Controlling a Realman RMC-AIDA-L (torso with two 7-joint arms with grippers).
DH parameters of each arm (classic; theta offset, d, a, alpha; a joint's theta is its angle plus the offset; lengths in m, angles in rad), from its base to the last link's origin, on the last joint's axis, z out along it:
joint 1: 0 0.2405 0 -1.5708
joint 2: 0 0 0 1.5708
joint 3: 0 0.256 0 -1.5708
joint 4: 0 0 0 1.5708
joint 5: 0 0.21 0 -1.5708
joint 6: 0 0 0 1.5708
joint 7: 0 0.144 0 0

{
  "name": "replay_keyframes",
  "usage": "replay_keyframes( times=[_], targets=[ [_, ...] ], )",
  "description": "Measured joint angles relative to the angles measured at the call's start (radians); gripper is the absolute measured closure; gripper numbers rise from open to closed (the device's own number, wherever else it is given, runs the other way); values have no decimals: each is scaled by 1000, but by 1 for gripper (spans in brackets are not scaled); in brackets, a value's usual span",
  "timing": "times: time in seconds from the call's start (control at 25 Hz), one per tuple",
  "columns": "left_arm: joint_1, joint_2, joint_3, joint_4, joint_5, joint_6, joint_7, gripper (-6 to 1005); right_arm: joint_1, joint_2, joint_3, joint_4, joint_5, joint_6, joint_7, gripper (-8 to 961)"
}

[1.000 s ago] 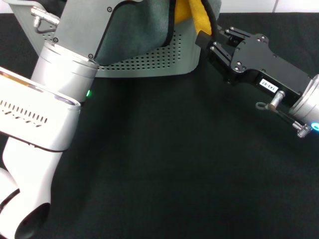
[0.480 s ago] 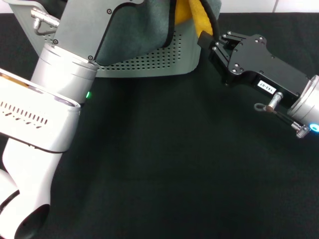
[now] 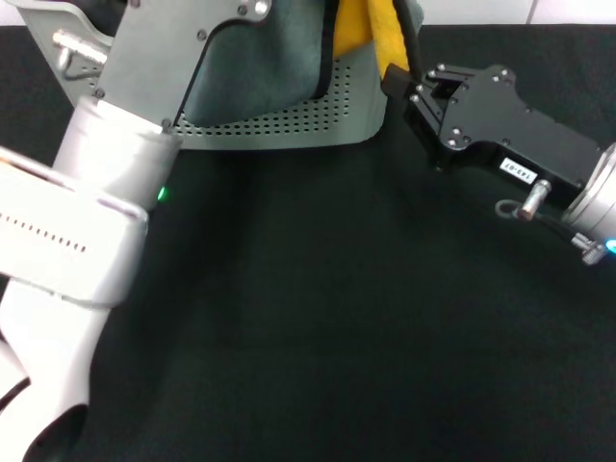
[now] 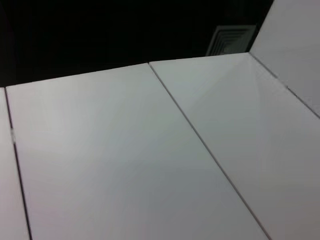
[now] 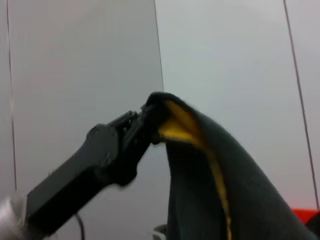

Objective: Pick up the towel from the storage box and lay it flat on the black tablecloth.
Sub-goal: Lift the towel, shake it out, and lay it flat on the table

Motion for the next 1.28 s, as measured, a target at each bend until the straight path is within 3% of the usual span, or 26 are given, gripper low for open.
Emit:
replay_keyframes(
  times=[0.24,0.44,0.64,0.92,1.04,1.28],
  targets=[
    [5,1,14,-156,50,153,-110,975,-72,-21,72,-300,-287,167,183,936],
    [3,3,7,-314,48,293,-385,976,-42,-22,194,-459,-610,167,468,936],
    [1,-1,23,-431,50,377,-524,969,58,-12,327,-553,-868,79,713,936],
    [6,2,56,-514,51,452,-709,920,210,-8,459,-662,-1065,-46,924,936],
    [-1,4,56,-591,53,472,-817,893,282,-6,491,-665,-1131,-79,980,936],
    [-17,4,57,-636,92,469,-920,840,446,-2,523,-673,-1308,-114,1115,936]
  ],
)
